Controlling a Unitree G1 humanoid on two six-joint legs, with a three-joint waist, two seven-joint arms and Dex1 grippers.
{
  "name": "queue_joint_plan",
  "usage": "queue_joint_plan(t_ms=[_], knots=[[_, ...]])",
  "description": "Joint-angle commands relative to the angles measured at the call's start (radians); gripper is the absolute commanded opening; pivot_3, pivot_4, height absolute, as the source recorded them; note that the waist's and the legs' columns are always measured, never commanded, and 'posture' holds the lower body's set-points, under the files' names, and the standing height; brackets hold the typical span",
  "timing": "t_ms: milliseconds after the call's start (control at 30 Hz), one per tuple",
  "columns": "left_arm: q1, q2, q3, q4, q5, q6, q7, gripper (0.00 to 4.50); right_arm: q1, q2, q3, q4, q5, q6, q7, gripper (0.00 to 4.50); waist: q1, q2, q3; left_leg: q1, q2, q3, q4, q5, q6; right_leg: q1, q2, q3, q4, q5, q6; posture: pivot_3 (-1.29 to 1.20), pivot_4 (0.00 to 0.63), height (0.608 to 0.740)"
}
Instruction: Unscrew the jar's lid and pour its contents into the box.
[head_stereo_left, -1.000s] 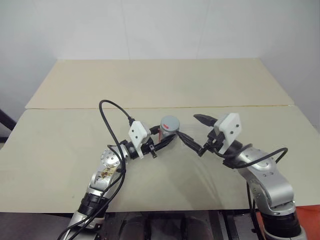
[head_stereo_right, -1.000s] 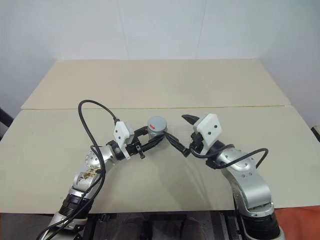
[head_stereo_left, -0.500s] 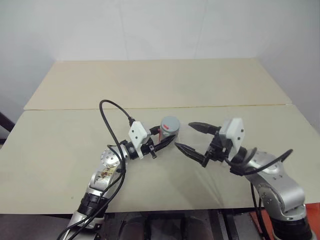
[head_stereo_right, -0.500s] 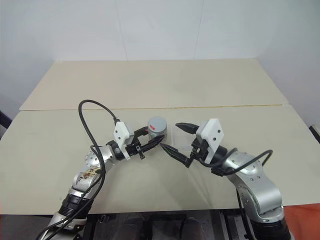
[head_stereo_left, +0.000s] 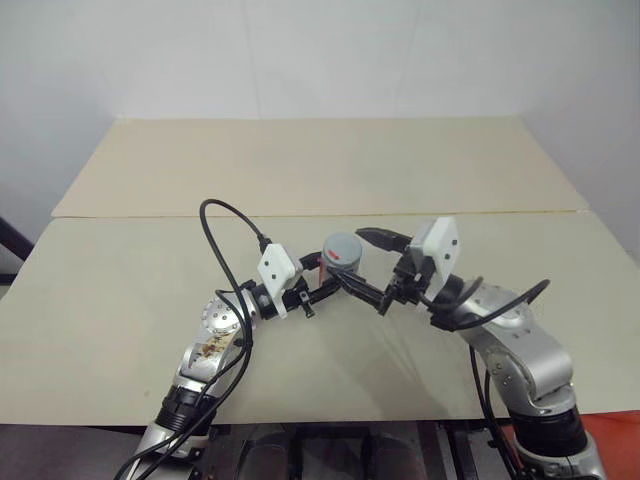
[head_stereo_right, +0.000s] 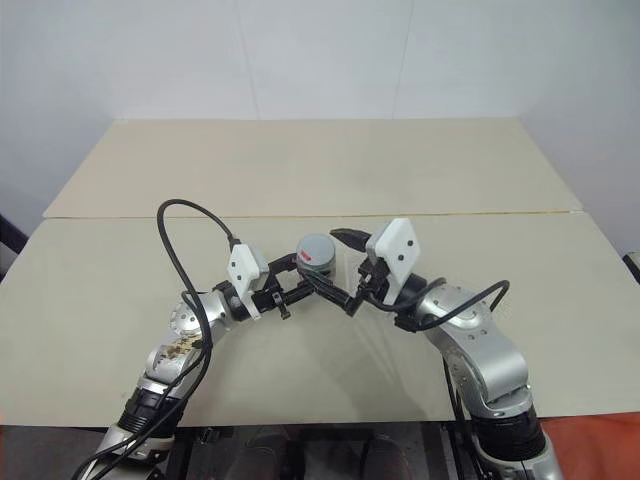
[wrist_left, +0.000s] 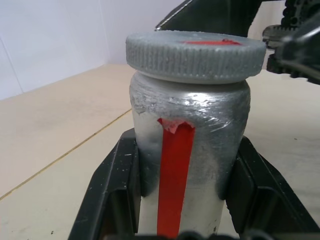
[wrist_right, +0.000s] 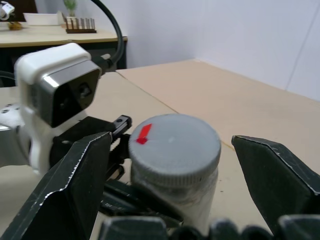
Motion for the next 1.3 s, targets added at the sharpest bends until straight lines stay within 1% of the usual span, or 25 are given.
queue_joint_plan(t_ms=[33, 233, 333, 367, 433, 467, 767, 1000, 1133, 1300], knots=[[-0.001, -0.004, -0.002, -0.026, 0.003, -0.027, 0.0, 1.86, -0.025, 0.01, -0.004, -0.005, -0.009, -0.03, -0.007, 4.48, 0.0, 0.0, 0.0, 0.0, 0.0, 0.0, 0.0, 0.0, 0.0, 0.0, 0.0, 0.0, 0.0, 0.0, 0.0, 0.0, 0.15, 0.74], [-0.001, -0.006, -0.004, -0.026, 0.003, -0.029, 0.005, 1.86, -0.029, 0.012, 0.001, 0.003, -0.014, -0.031, 0.008, 4.48, 0.0, 0.0, 0.0, 0.0, 0.0, 0.0, 0.0, 0.0, 0.0, 0.0, 0.0, 0.0, 0.0, 0.0, 0.0, 0.0, 0.15, 0.74], [-0.001, -0.005, -0.004, -0.025, 0.002, -0.029, 0.006, 1.86, -0.028, 0.016, 0.003, 0.004, -0.014, -0.034, 0.014, 3.87, 0.0, 0.0, 0.0, 0.0, 0.0, 0.0, 0.0, 0.0, 0.0, 0.0, 0.0, 0.0, 0.0, 0.0, 0.0, 0.0, 0.15, 0.74], [-0.002, -0.005, -0.004, -0.025, 0.002, -0.029, 0.006, 1.86, -0.028, 0.015, 0.003, 0.004, -0.015, -0.034, 0.016, 3.59, 0.0, 0.0, 0.0, 0.0, 0.0, 0.0, 0.0, 0.0, 0.0, 0.0, 0.0, 0.0, 0.0, 0.0, 0.0, 0.0, 0.15, 0.74], [-0.003, -0.005, -0.004, -0.024, 0.002, -0.029, 0.007, 1.86, -0.028, 0.015, 0.004, 0.004, -0.018, -0.035, 0.013, 2.87, 0.0, 0.0, 0.0, 0.0, 0.0, 0.0, 0.0, 0.0, 0.0, 0.0, 0.0, 0.0, 0.0, 0.0, 0.0, 0.0, 0.15, 0.74], [-0.002, -0.005, -0.004, -0.024, 0.003, -0.03, 0.008, 1.86, -0.027, 0.015, 0.005, 0.003, -0.021, -0.036, 0.01, 2.78, 0.0, 0.0, 0.0, 0.0, 0.0, 0.0, 0.0, 0.0, 0.0, 0.0, 0.0, 0.0, 0.0, 0.0, 0.0, 0.0, 0.15, 0.74], [-0.002, 0.0, -0.005, -0.02, 0.005, -0.031, 0.006, 1.86, -0.022, 0.018, 0.0, -0.001, -0.023, -0.037, 0.0, 2.78, 0.0, 0.0, 0.0, 0.0, 0.0, 0.0, 0.0, 0.0, 0.0, 0.0, 0.0, 0.0, 0.0, 0.0, 0.0, 0.0, 0.15, 0.74], [0.002, 0.01, -0.002, -0.008, 0.015, -0.043, 0.002, 1.86, -0.037, 0.02, -0.042, -0.051, 0.086, 0.026, 0.015, 2.78, 0.0, 0.0, 0.0, 0.0, 0.0, 0.0, 0.0, 0.0, 0.0, 0.0, 0.0, 0.0, 0.0, 0.0, 0.0, 0.0, 0.15, 0.74], [0.001, 0.011, 0.003, -0.006, 0.015, -0.046, 0.004, 1.86, -0.061, 0.035, -0.077, -0.069, 0.179, 0.065, 0.01, 2.78, 0.0, 0.0, 0.0, 0.0, 0.0, 0.0, 0.0, 0.0, 0.0, 0.0, 0.0, 0.0, 0.0, 0.0, 0.0, 0.0, 0.15, 0.74], [0.005, 0.008, -0.001, -0.01, 0.017, -0.049, 0.009, 1.86, -0.071, 0.041, -0.101, -0.058, 0.201, 0.057, -0.004, 2.78, -0.001, 0.0, 0.0, 0.0, 0.0, 0.0, 0.0, 0.0, 0.0, 0.0, 0.0, 0.0, 0.0, 0.0, 0.0, 0.0, 0.15, 0.74]])
